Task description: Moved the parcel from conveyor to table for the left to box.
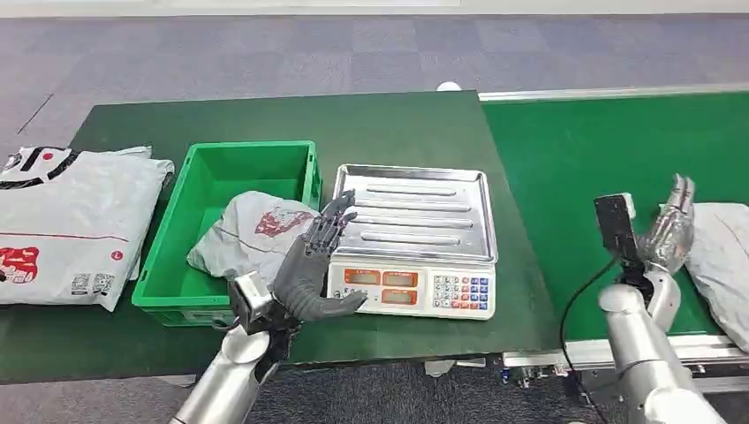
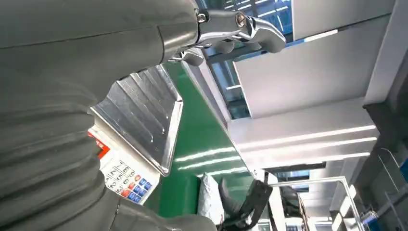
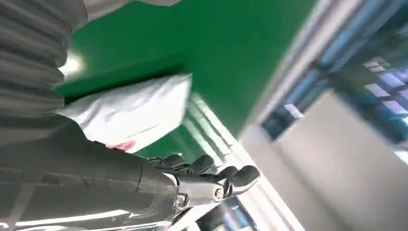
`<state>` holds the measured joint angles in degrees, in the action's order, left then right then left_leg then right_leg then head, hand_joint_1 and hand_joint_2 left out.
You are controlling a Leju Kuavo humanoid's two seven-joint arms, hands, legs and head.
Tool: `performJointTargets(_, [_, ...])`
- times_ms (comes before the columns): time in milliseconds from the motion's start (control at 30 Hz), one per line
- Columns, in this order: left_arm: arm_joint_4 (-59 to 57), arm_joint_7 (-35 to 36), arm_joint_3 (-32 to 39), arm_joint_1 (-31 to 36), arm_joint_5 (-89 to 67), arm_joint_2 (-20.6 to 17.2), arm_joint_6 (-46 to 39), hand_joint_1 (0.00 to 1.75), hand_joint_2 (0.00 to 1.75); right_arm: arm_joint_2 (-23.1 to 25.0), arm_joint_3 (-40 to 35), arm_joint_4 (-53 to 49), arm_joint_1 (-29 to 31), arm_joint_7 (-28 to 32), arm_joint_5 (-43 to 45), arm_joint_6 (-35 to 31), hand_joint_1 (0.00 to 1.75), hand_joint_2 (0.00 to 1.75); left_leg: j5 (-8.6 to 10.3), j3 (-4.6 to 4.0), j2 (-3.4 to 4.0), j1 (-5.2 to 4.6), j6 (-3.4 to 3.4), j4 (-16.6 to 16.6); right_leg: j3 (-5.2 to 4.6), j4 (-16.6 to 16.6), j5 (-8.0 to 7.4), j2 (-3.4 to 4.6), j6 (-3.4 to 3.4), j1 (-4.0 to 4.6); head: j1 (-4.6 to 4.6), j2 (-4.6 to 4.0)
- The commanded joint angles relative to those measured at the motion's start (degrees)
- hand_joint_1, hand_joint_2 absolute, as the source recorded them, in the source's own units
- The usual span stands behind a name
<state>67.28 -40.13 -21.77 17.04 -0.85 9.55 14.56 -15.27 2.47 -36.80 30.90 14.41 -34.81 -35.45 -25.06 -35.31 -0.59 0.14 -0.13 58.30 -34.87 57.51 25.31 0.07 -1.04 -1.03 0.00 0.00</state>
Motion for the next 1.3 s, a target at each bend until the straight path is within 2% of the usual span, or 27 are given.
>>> performJointTargets(33, [-2.1,0.1,0.8,1.5,0.3,-0.2,0.1,0.00,1.75,-4.1,6.0,17.2,3.5,-11.7,-3.9,2.2,0.00,1.75,-0.06,0.25,-0.01,0.03,-0.02,-0.1,0.29,-0.1,0.05,-0.07,0.07,0.05,0.00,0.00])
performJointTargets(100, [-2.7,0.1,0.7,1.9,0.0,-0.1,-0.1,0.00,1.75,-4.8,6.5,18.1,3.3,-14.1,-4.8,2.8,0.00,1.75,-0.02,0.11,-0.07,0.01,-0.01,0.0,0.15,-0.1,0.04,-0.10,0.03,0.02,0.00,0.00])
performJointTargets(267, [-2.8,0.1,0.8,2.0,0.1,-0.1,-0.1,0.00,1.75,-4.8,6.6,18.2,3.5,-14.5,-4.7,3.4,0.00,1.75,-0.06,0.10,0.07,0.00,0.01,0.0,0.09,0.0,0.02,0.05,0.03,0.01,0.00,0.00])
performJointTargets(467, [-4.7,0.1,0.4,2.8,-0.6,0.1,0.0,0.00,1.75,-6.1,8.1,20.6,3.4,-21.7,-5.9,10.9,0.00,1.75,-0.05,0.17,0.00,0.03,0.02,-0.1,0.19,-0.1,0.03,-0.04,0.05,0.04,0.00,0.00])
performJointTargets(733, [-5.2,0.1,0.5,3.2,-0.5,0.1,0.0,0.00,1.75,-5.5,8.3,21.0,3.5,-23.2,-6.8,12.8,0.00,1.75,-0.07,0.11,0.12,0.00,0.02,0.0,0.09,-0.1,0.01,0.09,0.04,0.02,0.00,0.00])
performJointTargets(867, [-5.2,0.1,0.5,3.2,-0.6,0.1,0.0,0.00,1.75,-5.5,8.4,21.3,3.7,-23.6,-7.0,13.7,0.00,1.75,-0.08,0.38,0.21,0.03,0.00,-0.2,0.36,-0.3,-0.01,0.13,0.12,0.06,0.00,0.00])
performJointTargets(1300, [-5.0,0.1,0.7,3.2,-0.6,0.0,-0.2,0.00,1.75,-4.8,9.1,21.0,3.4,-24.1,-8.6,15.0,0.00,1.75,-0.08,0.15,0.16,0.02,0.02,-0.1,0.14,-0.1,0.01,0.11,0.06,0.04,0.00,0.00])
